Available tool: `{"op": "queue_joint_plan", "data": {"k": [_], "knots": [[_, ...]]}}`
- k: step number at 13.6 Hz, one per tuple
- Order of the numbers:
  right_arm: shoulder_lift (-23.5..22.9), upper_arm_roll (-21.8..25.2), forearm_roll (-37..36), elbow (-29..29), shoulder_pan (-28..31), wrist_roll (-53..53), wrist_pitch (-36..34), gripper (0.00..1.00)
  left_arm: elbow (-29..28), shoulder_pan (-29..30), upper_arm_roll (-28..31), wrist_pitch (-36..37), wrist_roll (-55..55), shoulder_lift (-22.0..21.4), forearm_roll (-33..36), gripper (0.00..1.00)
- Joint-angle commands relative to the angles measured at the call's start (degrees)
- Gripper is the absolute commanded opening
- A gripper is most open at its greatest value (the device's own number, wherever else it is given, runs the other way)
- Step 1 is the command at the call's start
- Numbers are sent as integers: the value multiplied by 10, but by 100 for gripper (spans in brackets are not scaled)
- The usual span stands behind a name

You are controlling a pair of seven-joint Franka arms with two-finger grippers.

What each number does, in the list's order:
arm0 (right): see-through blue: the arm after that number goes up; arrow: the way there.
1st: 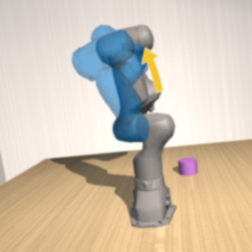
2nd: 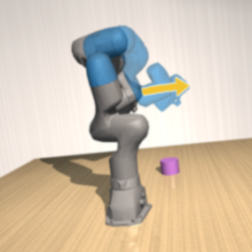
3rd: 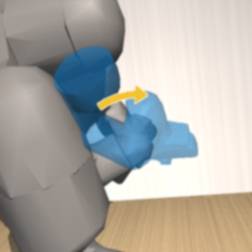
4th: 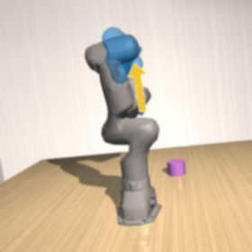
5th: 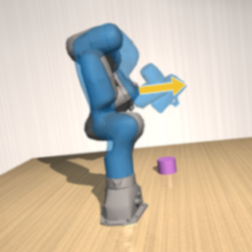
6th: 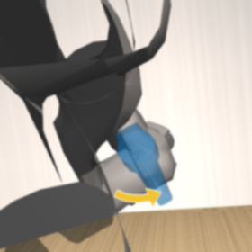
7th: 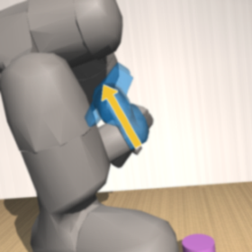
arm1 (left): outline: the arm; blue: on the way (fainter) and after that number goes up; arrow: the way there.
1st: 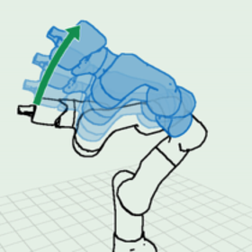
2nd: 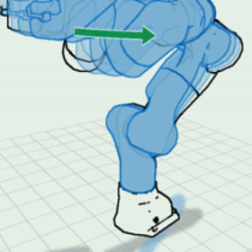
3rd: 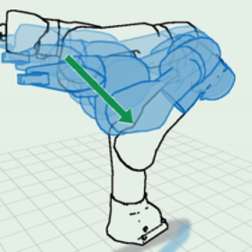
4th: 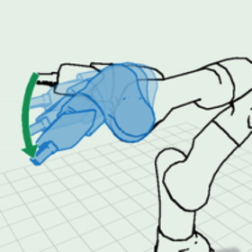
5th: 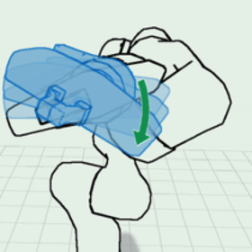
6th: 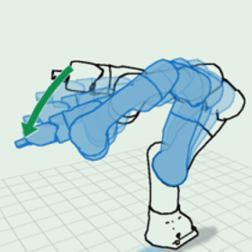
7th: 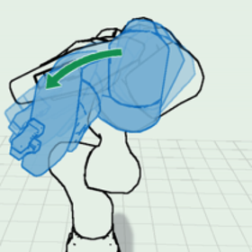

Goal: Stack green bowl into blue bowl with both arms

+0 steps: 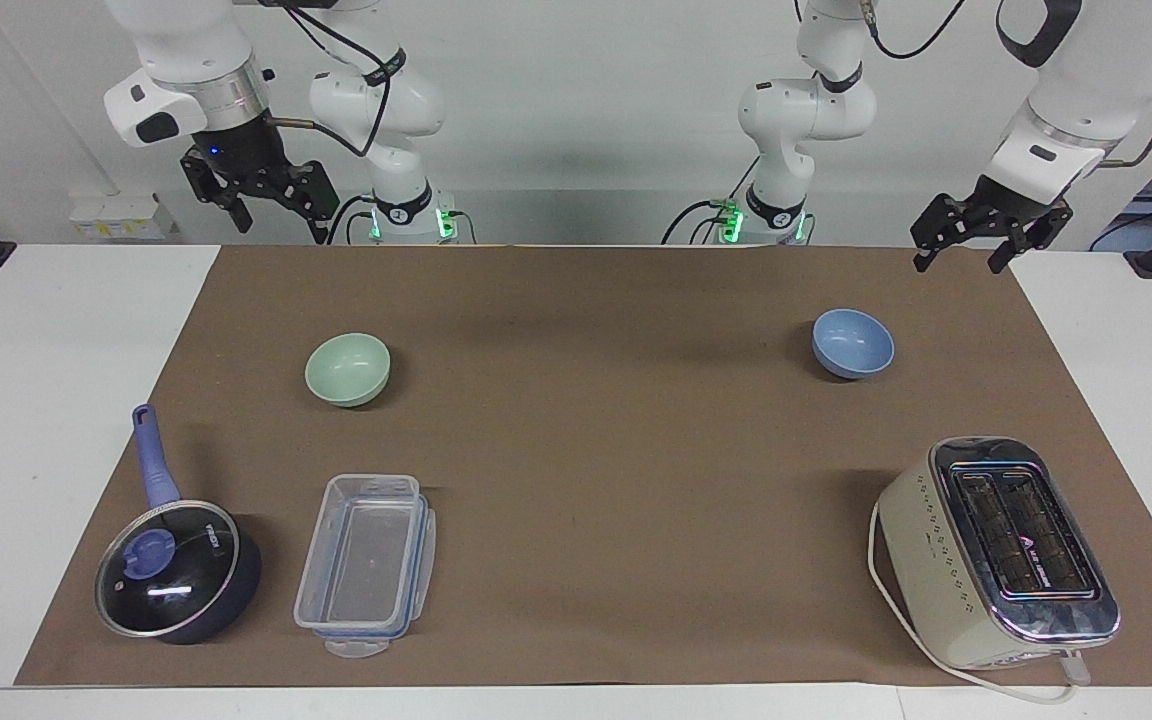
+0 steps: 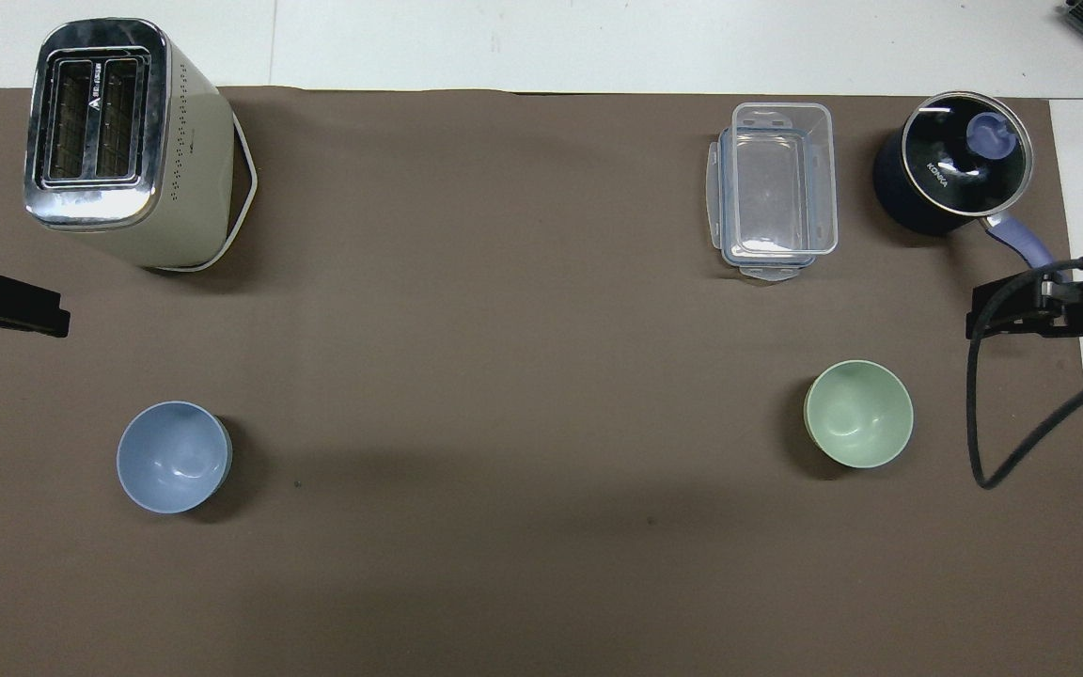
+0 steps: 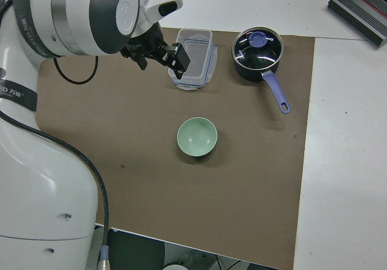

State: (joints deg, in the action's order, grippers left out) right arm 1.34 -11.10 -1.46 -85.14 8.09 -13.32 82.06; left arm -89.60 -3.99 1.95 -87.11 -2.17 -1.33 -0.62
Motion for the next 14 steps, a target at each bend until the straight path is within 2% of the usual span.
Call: {"op": "queue_joint_plan", "data": {"k": [1,11,14], "knots": [[4,-2,1,-6,6,-5,0,100,-26,5,-2,2,-6,-22,-3,100],[3,-2,1,-6,6,-4,0,100,-51,-4,-2,-3,-8,-34,-3,100],[3,-2,1,-6,6,-5,1,100,-80,-6,-2,-25,-8,-39,-3,100]]}}
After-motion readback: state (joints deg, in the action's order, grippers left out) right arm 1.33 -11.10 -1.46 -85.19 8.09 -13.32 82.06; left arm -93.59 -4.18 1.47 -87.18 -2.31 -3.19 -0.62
